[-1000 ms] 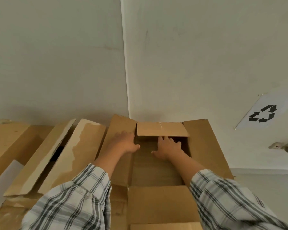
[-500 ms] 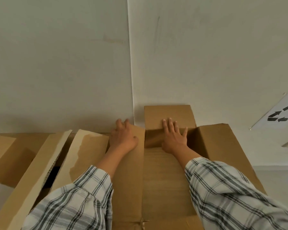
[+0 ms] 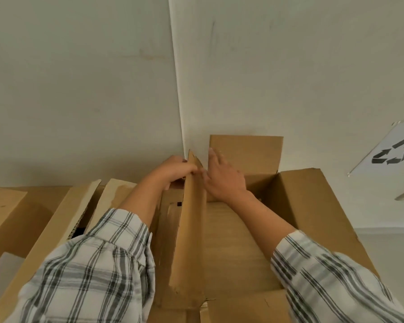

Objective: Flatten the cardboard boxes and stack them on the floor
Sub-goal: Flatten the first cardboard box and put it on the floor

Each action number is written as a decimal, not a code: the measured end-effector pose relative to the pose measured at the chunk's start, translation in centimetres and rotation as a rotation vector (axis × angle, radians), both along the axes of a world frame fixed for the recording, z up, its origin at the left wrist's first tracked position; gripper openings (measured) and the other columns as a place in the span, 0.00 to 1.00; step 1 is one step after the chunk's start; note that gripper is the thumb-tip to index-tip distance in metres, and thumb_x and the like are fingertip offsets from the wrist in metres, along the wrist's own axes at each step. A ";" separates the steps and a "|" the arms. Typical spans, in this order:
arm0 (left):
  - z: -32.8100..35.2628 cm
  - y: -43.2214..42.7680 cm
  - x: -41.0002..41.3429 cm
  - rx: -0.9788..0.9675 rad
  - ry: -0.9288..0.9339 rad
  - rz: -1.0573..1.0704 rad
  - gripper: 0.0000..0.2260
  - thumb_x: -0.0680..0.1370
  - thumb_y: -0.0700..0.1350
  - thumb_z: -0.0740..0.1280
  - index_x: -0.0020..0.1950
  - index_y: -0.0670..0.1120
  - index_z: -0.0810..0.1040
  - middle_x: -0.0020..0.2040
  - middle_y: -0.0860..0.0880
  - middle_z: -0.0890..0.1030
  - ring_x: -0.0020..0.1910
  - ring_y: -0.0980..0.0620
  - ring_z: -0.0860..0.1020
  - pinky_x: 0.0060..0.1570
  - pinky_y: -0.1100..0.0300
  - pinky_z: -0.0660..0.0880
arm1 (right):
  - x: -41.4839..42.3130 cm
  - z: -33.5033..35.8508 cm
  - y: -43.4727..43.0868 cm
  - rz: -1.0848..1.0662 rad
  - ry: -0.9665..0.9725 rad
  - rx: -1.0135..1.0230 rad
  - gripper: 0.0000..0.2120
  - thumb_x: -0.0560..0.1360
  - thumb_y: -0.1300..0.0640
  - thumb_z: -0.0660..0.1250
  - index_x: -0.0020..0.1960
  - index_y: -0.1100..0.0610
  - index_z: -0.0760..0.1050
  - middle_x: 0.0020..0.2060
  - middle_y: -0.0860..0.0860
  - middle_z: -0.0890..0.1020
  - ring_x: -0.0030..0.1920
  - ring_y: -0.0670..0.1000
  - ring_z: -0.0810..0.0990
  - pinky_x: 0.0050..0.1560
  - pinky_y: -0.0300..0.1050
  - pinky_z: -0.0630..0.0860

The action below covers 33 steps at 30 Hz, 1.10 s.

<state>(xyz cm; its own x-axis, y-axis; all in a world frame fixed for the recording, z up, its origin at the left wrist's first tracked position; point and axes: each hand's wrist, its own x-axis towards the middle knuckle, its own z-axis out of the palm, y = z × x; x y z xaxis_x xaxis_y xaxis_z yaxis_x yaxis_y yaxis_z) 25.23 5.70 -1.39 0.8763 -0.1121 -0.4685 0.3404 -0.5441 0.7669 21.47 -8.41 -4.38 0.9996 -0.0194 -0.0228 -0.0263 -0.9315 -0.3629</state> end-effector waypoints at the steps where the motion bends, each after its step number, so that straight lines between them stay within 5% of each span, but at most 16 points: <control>1: 1.0 -0.8 -0.3 -0.024 -0.010 0.005 0.04 0.77 0.42 0.67 0.47 0.43 0.80 0.41 0.45 0.82 0.39 0.49 0.80 0.34 0.60 0.76 | -1.2 2.0 0.2 0.011 -0.028 0.082 0.32 0.81 0.43 0.51 0.80 0.49 0.43 0.77 0.53 0.60 0.70 0.60 0.69 0.62 0.61 0.70; 5: 5.2 -5.0 -1.9 -0.153 -0.059 0.001 0.05 0.76 0.39 0.68 0.42 0.41 0.81 0.34 0.45 0.83 0.35 0.48 0.81 0.34 0.59 0.77 | -7.3 8.2 -0.8 0.116 0.009 0.119 0.45 0.72 0.37 0.54 0.79 0.48 0.33 0.70 0.53 0.72 0.56 0.59 0.80 0.51 0.53 0.77; 7: 6.8 -7.7 -3.5 -0.189 -0.085 -0.031 0.05 0.76 0.40 0.69 0.43 0.39 0.82 0.35 0.46 0.84 0.34 0.50 0.82 0.35 0.59 0.78 | -9.6 9.8 -2.6 0.104 0.001 0.033 0.50 0.72 0.42 0.61 0.77 0.49 0.27 0.64 0.53 0.77 0.48 0.56 0.81 0.44 0.50 0.78; 11: 7.2 -12.4 -7.0 -0.400 0.000 -0.094 0.24 0.79 0.62 0.64 0.60 0.42 0.80 0.52 0.45 0.85 0.48 0.48 0.84 0.44 0.56 0.81 | -13.1 13.0 -9.2 0.039 0.006 -0.019 0.51 0.75 0.65 0.64 0.77 0.48 0.27 0.37 0.51 0.74 0.34 0.50 0.76 0.34 0.44 0.75; 14: 3.1 -13.6 -8.9 -0.107 -0.091 -0.037 0.31 0.76 0.64 0.66 0.74 0.47 0.70 0.71 0.49 0.73 0.66 0.45 0.74 0.63 0.48 0.73 | -16.1 13.9 -15.1 -0.047 0.001 -0.023 0.46 0.75 0.68 0.62 0.80 0.49 0.36 0.33 0.51 0.72 0.31 0.48 0.72 0.29 0.40 0.67; 16: -0.6 -13.3 -10.6 0.133 -0.053 0.091 0.41 0.72 0.66 0.68 0.79 0.48 0.61 0.78 0.43 0.63 0.73 0.39 0.67 0.68 0.42 0.69 | -18.2 13.5 -18.6 -0.118 0.006 -0.020 0.43 0.74 0.69 0.60 0.81 0.50 0.41 0.35 0.52 0.73 0.33 0.50 0.74 0.31 0.43 0.72; 19: -5.6 -13.3 -14.6 0.183 0.131 0.225 0.49 0.72 0.69 0.67 0.82 0.46 0.48 0.80 0.38 0.55 0.77 0.34 0.59 0.70 0.39 0.66 | -20.8 12.3 -23.2 -0.196 0.027 0.026 0.40 0.74 0.68 0.59 0.81 0.50 0.47 0.49 0.55 0.77 0.45 0.55 0.78 0.44 0.49 0.78; 21: -7.4 -13.9 -17.5 0.094 0.282 0.240 0.54 0.67 0.74 0.66 0.81 0.43 0.53 0.77 0.37 0.63 0.73 0.34 0.66 0.67 0.40 0.70 | -22.2 11.0 -25.6 -0.234 0.034 0.085 0.38 0.74 0.67 0.59 0.80 0.51 0.51 0.62 0.58 0.75 0.54 0.57 0.78 0.51 0.49 0.77; 24: -9.1 -15.5 -20.3 -0.166 0.389 0.329 0.48 0.64 0.72 0.71 0.72 0.39 0.69 0.67 0.38 0.75 0.64 0.36 0.74 0.66 0.41 0.71 | -23.8 8.9 -28.0 -0.292 0.056 0.110 0.36 0.73 0.68 0.59 0.79 0.52 0.56 0.67 0.58 0.73 0.60 0.58 0.76 0.58 0.50 0.75; 26: -9.3 -16.0 -20.7 -0.230 0.329 0.422 0.43 0.66 0.66 0.76 0.71 0.39 0.70 0.67 0.39 0.76 0.64 0.37 0.74 0.65 0.42 0.69 | -24.6 7.8 -29.2 -0.310 0.083 0.070 0.35 0.73 0.68 0.60 0.79 0.53 0.58 0.69 0.57 0.72 0.64 0.58 0.74 0.60 0.49 0.72; 29: -7.7 -15.7 -20.6 -0.182 0.178 0.477 0.51 0.57 0.66 0.80 0.71 0.41 0.69 0.66 0.43 0.77 0.62 0.38 0.76 0.56 0.46 0.72 | -24.9 6.6 -30.0 -0.335 0.077 0.059 0.33 0.74 0.68 0.61 0.77 0.55 0.61 0.71 0.56 0.71 0.68 0.57 0.71 0.63 0.49 0.70; 33: -4.7 -12.9 -19.5 0.063 -0.049 0.444 0.30 0.70 0.58 0.77 0.63 0.41 0.73 0.60 0.42 0.80 0.51 0.41 0.79 0.45 0.51 0.74 | -23.4 4.9 -28.6 -0.311 0.064 0.073 0.30 0.74 0.65 0.61 0.75 0.54 0.66 0.69 0.57 0.72 0.66 0.58 0.72 0.62 0.48 0.70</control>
<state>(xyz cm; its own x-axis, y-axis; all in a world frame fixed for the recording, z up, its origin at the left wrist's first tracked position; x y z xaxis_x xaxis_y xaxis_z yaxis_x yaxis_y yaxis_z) 5.71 -7.17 -6.11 0.8544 0.3071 -0.4193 0.5156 -0.4001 0.7577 -1.92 -37.00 0.48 0.9425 -0.3193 -0.0983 -0.3304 -0.8468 -0.4169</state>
